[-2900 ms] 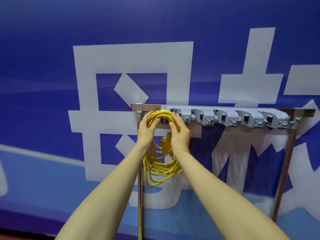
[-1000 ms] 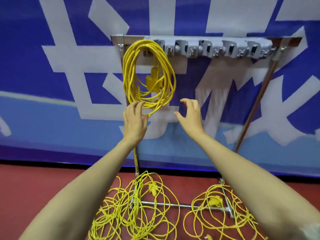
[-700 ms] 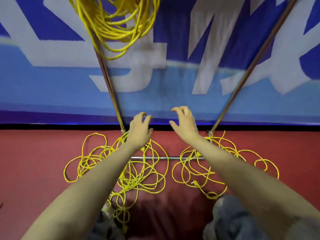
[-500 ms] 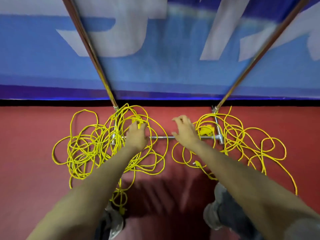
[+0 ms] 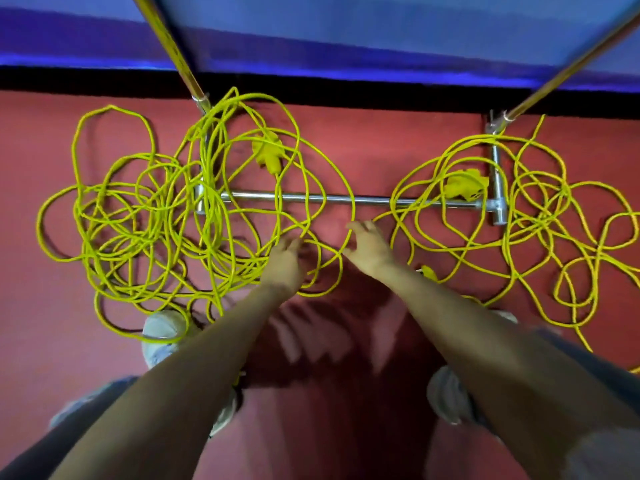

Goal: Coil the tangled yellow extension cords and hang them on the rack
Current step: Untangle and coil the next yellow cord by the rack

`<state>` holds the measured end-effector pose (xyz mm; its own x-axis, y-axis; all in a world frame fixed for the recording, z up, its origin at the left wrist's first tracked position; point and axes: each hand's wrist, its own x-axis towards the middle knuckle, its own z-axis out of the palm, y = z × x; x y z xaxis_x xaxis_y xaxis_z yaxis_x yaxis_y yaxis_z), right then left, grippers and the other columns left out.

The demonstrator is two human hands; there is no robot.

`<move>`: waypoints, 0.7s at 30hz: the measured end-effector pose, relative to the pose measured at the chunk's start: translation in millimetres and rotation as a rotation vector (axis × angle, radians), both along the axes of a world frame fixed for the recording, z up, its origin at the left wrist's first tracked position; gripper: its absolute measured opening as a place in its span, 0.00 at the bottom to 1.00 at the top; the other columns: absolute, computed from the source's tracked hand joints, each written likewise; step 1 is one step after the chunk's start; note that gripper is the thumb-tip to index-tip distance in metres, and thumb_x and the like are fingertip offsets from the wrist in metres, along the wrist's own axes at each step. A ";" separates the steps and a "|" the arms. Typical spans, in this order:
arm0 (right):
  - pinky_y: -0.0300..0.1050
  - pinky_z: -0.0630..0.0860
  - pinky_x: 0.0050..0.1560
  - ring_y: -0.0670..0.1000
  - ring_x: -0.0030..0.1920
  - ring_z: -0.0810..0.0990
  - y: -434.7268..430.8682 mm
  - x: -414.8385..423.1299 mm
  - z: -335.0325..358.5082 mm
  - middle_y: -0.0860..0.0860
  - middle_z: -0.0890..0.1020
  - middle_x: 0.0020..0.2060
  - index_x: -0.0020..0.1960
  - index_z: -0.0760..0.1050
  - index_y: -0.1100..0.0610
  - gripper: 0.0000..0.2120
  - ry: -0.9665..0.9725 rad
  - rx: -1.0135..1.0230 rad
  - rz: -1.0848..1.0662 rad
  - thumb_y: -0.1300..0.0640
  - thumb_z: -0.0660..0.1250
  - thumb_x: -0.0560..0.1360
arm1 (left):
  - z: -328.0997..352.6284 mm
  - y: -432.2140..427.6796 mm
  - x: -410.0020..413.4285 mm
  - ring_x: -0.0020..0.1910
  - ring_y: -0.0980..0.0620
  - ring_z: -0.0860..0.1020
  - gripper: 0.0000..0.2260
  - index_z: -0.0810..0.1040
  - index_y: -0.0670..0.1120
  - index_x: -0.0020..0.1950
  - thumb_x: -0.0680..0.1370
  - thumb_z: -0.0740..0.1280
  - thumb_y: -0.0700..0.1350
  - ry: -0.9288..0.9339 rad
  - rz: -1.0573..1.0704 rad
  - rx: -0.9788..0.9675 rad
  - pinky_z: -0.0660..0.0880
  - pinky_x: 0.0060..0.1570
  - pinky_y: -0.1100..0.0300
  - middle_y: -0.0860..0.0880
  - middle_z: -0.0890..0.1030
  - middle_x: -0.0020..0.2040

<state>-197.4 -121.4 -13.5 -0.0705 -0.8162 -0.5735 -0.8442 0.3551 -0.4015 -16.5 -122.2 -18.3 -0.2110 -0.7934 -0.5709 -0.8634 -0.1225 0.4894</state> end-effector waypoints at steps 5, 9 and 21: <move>0.54 0.66 0.65 0.61 0.66 0.67 18.0 -52.2 -20.2 0.60 0.69 0.63 0.68 0.67 0.59 0.25 0.256 -0.136 -0.148 0.58 0.67 0.72 | -24.4 4.1 -49.2 0.70 0.38 0.66 0.26 0.69 0.43 0.73 0.74 0.65 0.35 0.069 -0.055 0.048 0.60 0.70 0.55 0.37 0.68 0.70; 0.57 0.67 0.62 0.61 0.66 0.65 44.5 -97.8 -25.6 0.60 0.67 0.63 0.67 0.63 0.61 0.27 0.435 -0.055 -0.376 0.55 0.68 0.72 | -34.3 22.2 -94.1 0.72 0.36 0.61 0.24 0.67 0.42 0.72 0.76 0.62 0.39 -0.181 -0.133 -0.144 0.59 0.68 0.48 0.36 0.61 0.74; 0.53 0.68 0.60 0.64 0.63 0.70 105.8 -148.3 -59.9 0.62 0.69 0.64 0.67 0.69 0.60 0.19 0.184 0.094 -0.325 0.58 0.62 0.78 | -67.5 45.1 -173.1 0.70 0.40 0.64 0.22 0.60 0.49 0.76 0.82 0.55 0.41 -0.221 -0.491 -0.061 0.66 0.65 0.46 0.42 0.64 0.72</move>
<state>-345.8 -15.6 -73.3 -0.4252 -0.6792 -0.5983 -0.7368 0.6437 -0.2071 -189.6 -77.1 -85.9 -0.4457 -0.6649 -0.5995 -0.8950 0.3445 0.2833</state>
